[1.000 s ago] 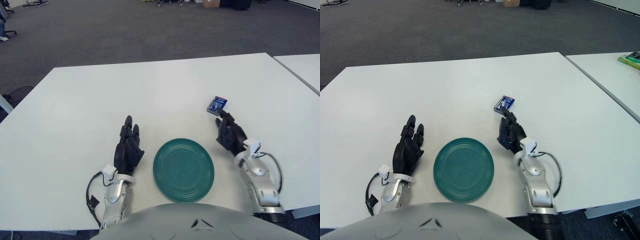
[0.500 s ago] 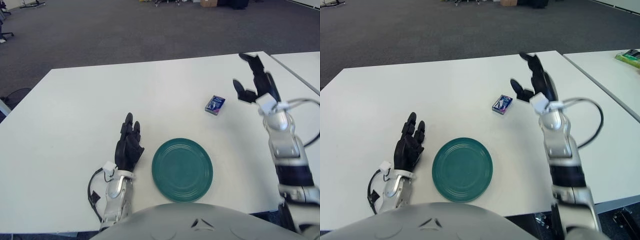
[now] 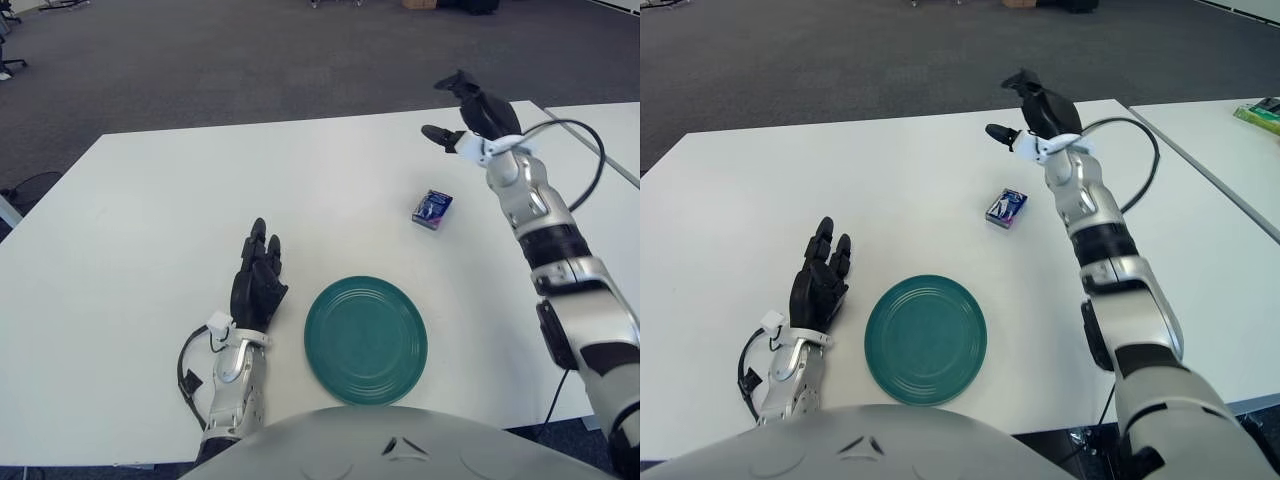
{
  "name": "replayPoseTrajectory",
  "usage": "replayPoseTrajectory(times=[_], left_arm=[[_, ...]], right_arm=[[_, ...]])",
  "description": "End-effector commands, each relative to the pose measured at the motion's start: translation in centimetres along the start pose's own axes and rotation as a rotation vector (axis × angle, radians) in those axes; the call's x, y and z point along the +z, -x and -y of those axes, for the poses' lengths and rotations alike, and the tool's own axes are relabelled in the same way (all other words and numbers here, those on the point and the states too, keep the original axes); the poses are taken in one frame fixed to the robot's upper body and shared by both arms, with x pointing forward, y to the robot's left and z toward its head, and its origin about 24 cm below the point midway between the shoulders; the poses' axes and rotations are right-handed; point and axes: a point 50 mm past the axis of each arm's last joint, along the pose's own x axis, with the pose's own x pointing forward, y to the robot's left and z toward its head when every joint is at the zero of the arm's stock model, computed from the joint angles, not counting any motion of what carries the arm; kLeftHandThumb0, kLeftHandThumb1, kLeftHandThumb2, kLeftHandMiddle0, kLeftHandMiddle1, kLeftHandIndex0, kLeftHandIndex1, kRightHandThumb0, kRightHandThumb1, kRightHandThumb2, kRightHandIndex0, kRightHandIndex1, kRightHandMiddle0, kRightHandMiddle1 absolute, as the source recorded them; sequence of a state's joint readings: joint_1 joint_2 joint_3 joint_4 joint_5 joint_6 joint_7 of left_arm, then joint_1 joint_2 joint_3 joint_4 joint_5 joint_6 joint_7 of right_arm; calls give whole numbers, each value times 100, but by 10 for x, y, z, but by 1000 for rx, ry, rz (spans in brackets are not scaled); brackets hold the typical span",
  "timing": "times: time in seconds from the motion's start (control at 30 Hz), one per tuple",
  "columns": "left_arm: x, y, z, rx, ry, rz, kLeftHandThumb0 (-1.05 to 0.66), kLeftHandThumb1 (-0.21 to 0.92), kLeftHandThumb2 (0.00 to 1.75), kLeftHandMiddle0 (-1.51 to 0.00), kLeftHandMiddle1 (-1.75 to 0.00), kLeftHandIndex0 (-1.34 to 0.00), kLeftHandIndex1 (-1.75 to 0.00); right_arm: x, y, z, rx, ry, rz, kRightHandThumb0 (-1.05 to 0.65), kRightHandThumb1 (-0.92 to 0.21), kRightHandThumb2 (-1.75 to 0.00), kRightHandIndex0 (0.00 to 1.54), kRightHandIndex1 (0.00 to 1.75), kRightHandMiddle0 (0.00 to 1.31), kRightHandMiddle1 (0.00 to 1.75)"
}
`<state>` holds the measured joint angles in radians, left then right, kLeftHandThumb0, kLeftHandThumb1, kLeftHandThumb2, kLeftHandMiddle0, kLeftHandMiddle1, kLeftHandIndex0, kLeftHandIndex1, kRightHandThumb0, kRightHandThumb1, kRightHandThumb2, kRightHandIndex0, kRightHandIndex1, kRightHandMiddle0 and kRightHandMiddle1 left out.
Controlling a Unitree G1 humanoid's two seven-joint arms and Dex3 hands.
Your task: Put the gum into the plate.
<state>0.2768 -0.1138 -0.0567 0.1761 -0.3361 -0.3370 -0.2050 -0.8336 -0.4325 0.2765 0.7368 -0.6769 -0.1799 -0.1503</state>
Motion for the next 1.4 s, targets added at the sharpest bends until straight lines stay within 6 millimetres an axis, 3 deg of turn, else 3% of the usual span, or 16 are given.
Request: replayPoseTrajectory(times=[0.0,0.2,0.6,0.73,0.87,1.13,1.37], left_arm=[[-32,14,0,62,89,-121,-105,92,100,0,0,0,-18],[-32,15,0,57,89,-118,-105,92,100,0,0,0,-18],[-32,18,2,51,112,-116,-105,92,100,0,0,0,-19],[-31,18,3,51,108,-117,-105,92,101,0,0,0,-19],[-31,18,4,54,103,-117,-105,92,101,0,0,0,-18],[-30,18,5,55,95,-119,-105,92,101,0,0,0,-17],[-31,19,4,53,122,-117,-105,92,100,0,0,0,-18]], right_arm=[[6,-10,-19,81,103,19,-78,-92,-55,46,9,10,99],[3,-4,-51,187,125,-19,-76,-92,-54,47,9,9,100],[-14,22,-89,350,95,-108,-72,-92,-55,50,10,6,99],[-21,47,-116,422,95,-131,-72,-92,-55,52,10,5,97],[-27,64,-131,476,106,-143,-71,-92,-54,54,12,4,96],[-37,86,-144,537,140,-159,-68,-92,-48,56,12,2,92],[-43,93,-146,563,180,-158,-68,-92,-51,51,8,0,86]])
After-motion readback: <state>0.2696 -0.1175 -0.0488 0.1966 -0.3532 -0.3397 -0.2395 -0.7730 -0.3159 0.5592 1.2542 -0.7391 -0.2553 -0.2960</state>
